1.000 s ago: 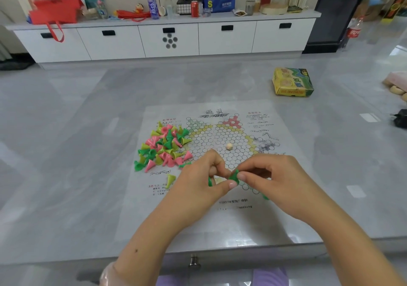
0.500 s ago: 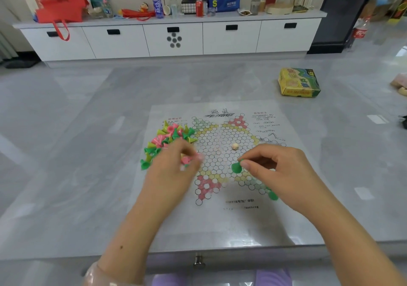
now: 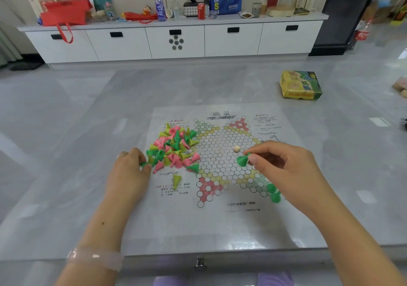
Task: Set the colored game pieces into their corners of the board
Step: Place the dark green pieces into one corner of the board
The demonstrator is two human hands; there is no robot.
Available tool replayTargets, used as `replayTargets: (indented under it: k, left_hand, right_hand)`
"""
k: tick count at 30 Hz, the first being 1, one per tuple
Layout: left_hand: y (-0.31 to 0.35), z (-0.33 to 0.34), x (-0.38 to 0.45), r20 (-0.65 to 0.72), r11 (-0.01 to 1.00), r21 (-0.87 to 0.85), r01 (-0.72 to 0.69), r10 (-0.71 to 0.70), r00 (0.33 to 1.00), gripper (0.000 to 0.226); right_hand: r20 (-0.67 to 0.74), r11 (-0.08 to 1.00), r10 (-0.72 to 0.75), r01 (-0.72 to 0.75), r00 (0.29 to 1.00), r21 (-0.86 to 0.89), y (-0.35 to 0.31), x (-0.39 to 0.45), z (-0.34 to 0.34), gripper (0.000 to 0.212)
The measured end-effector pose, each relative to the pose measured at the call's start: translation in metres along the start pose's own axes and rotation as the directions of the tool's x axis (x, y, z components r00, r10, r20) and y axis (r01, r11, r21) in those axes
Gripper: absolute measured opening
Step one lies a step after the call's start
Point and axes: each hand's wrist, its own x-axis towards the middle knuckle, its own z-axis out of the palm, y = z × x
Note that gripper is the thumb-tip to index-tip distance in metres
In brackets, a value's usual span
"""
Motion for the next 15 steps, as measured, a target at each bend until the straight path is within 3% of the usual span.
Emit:
replayTargets:
  k: [5,10,15]
  left_hand:
    - [-0.0006,-0.0036,-0.0003,-0.007,0.999,-0.043,-0.014,0.013,1.0,0.006]
    - [-0.0051,-0.0039,-0.001,0.061,1.0,-0.014,-0.008,0.008,0.998,0.014]
    - [-0.0062,-0.0032,0.0012,-0.019,0.997,-0.072,-0.022,0.02,1.0,0.02]
  right_hand:
    - [-0.023,1.0,0.014,-0.014,1.0,0.012,0.0038,0.0014,-0.0012,0.017]
    - [-0.036,1.0,0.008,-0.008,0.999,0.015,0.0041,0.002,-0.0013,0.018]
    - [-0.042,1.0,0.008,-0.008,0.999,0.01,0.0053,0.0023,-0.0018,0.016]
